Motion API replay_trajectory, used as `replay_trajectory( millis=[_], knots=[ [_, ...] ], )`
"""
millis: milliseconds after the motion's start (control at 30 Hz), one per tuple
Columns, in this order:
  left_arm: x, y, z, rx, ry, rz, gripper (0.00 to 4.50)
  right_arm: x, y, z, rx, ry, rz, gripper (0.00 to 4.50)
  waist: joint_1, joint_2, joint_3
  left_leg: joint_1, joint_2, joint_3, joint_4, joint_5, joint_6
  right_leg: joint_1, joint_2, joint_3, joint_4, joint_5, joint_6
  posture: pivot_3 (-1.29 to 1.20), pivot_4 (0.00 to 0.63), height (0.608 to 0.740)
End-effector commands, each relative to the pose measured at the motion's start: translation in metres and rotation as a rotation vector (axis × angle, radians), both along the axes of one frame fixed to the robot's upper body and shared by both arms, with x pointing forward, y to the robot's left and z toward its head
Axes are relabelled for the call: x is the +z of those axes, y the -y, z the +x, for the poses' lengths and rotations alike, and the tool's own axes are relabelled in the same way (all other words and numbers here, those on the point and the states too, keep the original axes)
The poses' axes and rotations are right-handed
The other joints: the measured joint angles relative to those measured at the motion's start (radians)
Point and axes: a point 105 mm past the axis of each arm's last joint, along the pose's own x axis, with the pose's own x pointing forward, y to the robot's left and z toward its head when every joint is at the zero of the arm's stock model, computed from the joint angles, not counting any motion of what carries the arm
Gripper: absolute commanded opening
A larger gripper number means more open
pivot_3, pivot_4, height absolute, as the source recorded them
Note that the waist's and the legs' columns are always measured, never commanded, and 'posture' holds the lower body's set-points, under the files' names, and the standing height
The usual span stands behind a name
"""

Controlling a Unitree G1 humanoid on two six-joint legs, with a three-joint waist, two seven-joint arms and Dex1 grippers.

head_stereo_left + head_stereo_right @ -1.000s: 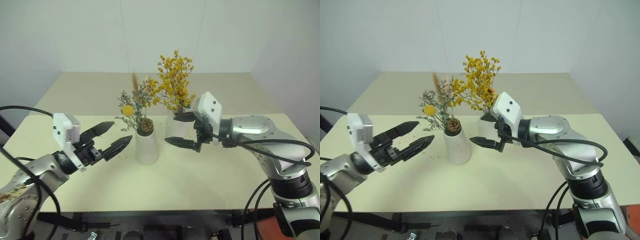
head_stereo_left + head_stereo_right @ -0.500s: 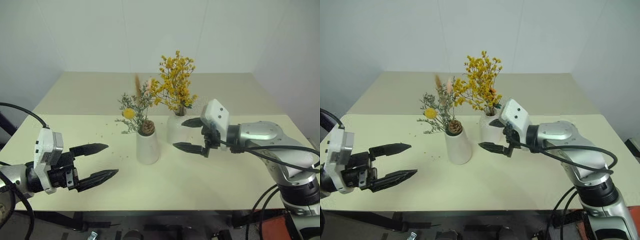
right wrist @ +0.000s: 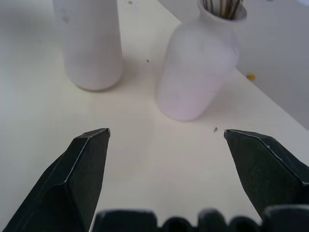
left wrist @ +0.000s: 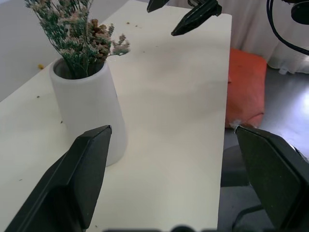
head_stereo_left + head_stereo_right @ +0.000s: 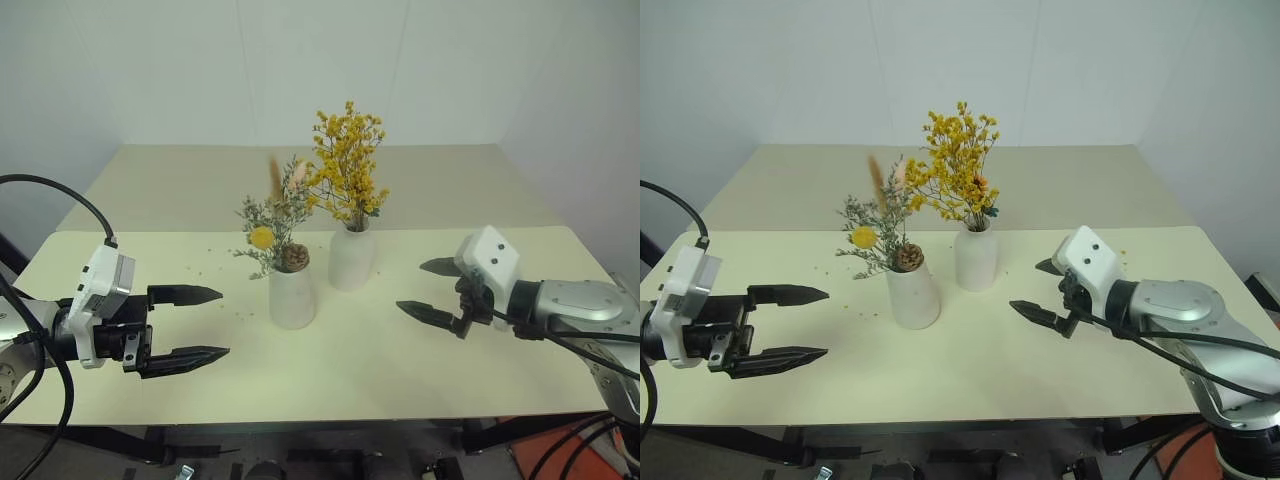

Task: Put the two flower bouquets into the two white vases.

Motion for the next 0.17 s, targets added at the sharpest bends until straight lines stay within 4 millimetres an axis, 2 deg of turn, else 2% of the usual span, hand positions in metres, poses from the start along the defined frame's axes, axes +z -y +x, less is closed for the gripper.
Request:
replay_trajectory(
  millis=[33, 167],
  knots=[
    [0.0033, 0.0018, 0.0042, -0.006, 0.04, 0.021, 4.47, 0.0135, 0.0009, -0.005, -0.007, 0.07, -0.002, 4.5, 0.001, 0.0, 0.0, 0.0, 0.0, 0.0, 0.0, 0.0, 0.0, 0.0, 0.0, 0.0, 0.0, 0.0, 0.0, 0.0, 0.15, 0.74],
    [0.0, 0.0037, 0.0047, -0.017, 0.039, 0.021, 4.47, 0.0139, 0.0034, -0.0047, -0.02, 0.074, -0.006, 4.5, 0.001, 0.0, 0.0, 0.0, 0.0, 0.0, 0.0, 0.0, 0.0, 0.0, 0.0, 0.0, 0.0, 0.0, 0.0, 0.0, 0.15, 0.74]
  ],
)
